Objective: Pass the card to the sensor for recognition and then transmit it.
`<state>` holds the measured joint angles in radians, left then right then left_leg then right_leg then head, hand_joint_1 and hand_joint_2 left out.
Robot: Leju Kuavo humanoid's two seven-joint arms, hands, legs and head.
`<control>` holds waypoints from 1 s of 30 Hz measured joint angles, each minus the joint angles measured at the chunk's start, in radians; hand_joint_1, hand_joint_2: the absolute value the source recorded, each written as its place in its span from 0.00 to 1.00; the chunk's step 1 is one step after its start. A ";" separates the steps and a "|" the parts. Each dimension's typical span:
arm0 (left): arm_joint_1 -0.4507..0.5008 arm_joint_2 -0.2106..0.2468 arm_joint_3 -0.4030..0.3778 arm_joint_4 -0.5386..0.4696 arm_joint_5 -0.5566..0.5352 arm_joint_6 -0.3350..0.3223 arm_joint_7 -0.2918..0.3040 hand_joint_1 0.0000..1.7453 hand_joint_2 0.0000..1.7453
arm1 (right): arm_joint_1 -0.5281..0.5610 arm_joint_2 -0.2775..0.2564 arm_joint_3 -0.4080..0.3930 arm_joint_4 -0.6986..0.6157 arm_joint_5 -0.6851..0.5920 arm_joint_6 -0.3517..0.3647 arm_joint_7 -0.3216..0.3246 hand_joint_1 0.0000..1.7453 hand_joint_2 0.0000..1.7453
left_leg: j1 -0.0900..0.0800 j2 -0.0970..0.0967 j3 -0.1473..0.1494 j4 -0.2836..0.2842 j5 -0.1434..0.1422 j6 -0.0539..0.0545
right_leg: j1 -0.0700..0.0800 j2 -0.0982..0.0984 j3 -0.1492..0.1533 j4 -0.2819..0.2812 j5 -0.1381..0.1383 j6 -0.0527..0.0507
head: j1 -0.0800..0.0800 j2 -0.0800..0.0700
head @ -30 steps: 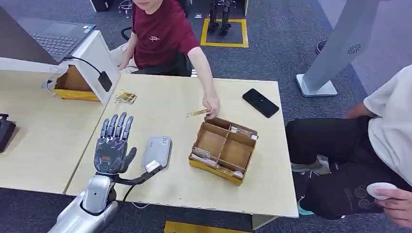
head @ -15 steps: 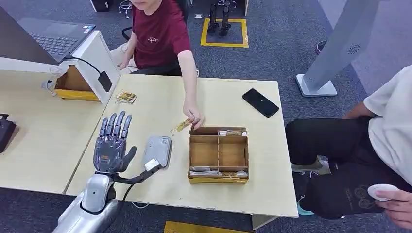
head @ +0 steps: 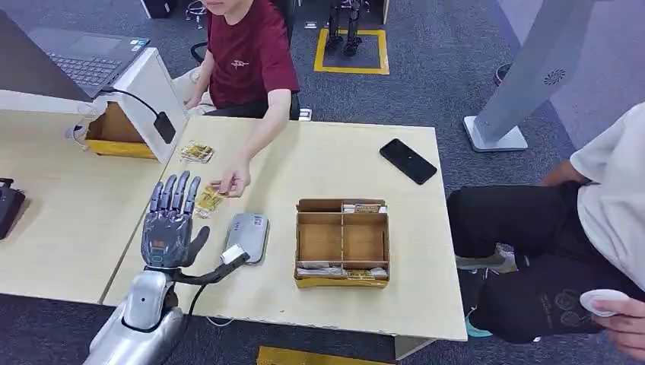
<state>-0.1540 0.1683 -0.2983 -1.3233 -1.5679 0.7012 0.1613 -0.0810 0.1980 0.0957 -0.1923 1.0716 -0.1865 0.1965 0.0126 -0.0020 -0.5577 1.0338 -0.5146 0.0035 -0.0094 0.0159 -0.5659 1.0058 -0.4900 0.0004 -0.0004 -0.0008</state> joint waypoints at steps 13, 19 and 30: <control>0.002 -0.067 0.092 0.000 0.000 0.000 -0.125 0.98 1.00 | 0.000 0.000 -0.006 0.000 0.014 -0.002 0.004 0.00 0.00 | 0.000 0.000 0.000 0.000 0.000 0.000 | 0.000 0.000 0.000 0.000 0.000 0.000 | 0.000 0.000; 0.015 -0.125 0.178 0.000 0.013 0.000 -0.260 1.00 1.00 | 0.000 0.000 -0.009 0.000 0.022 -0.004 0.003 0.00 0.00 | 0.000 0.000 0.000 0.000 0.000 0.000 | 0.000 0.000 0.000 0.000 0.000 0.000 | 0.000 0.000; 0.026 -0.207 0.309 0.000 0.046 0.000 -0.425 1.00 1.00 | 0.000 0.000 -0.023 0.000 0.030 -0.010 0.003 0.00 0.00 | 0.000 0.000 0.000 0.000 0.000 0.000 | 0.000 0.000 0.000 0.000 0.000 0.000 | 0.000 0.000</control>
<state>-0.1285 -0.0386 0.0107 -1.3233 -1.5217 0.7012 -0.2633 -0.0811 0.1980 0.0729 -0.1926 1.1013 -0.1961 0.1995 0.0126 -0.0020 -0.5576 1.0338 -0.5146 0.0036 -0.0094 0.0156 -0.5658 1.0058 -0.4900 0.0004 -0.0008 -0.0008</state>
